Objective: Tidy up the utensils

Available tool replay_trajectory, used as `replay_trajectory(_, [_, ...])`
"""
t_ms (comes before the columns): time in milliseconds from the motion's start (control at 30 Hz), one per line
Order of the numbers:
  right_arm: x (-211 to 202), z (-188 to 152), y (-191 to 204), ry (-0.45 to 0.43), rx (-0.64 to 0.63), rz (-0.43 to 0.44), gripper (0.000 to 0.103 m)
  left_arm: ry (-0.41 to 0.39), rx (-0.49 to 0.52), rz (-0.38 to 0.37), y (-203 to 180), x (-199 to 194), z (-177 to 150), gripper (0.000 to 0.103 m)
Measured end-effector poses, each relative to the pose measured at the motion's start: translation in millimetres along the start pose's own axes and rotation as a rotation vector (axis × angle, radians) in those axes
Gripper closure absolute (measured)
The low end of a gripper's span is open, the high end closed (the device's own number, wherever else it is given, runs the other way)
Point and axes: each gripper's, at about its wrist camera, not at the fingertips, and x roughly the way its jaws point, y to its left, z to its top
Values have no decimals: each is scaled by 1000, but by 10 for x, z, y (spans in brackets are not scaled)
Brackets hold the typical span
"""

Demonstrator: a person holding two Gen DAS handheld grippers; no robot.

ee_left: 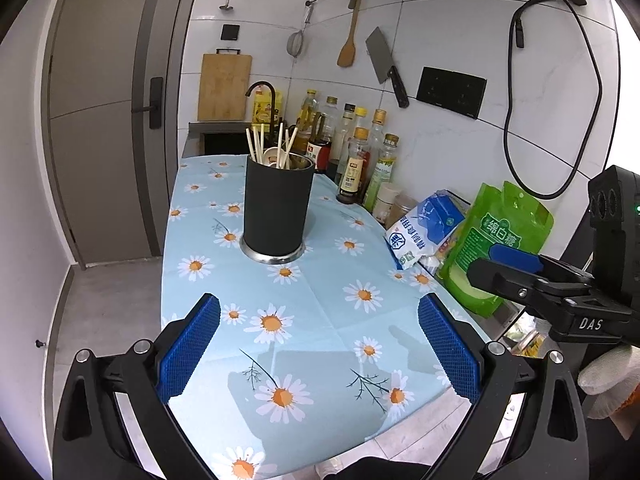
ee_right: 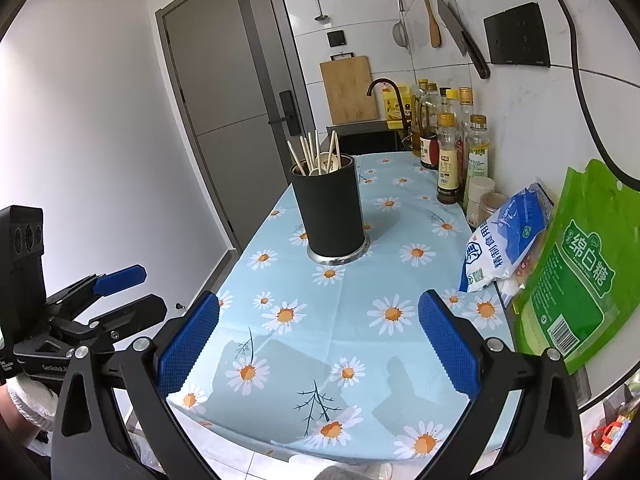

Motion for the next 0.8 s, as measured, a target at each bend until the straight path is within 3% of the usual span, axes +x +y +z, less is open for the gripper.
replay_trajectory(800, [9,-6,-6,4,9,19,5,-9,6,15,-83,-44,24,7])
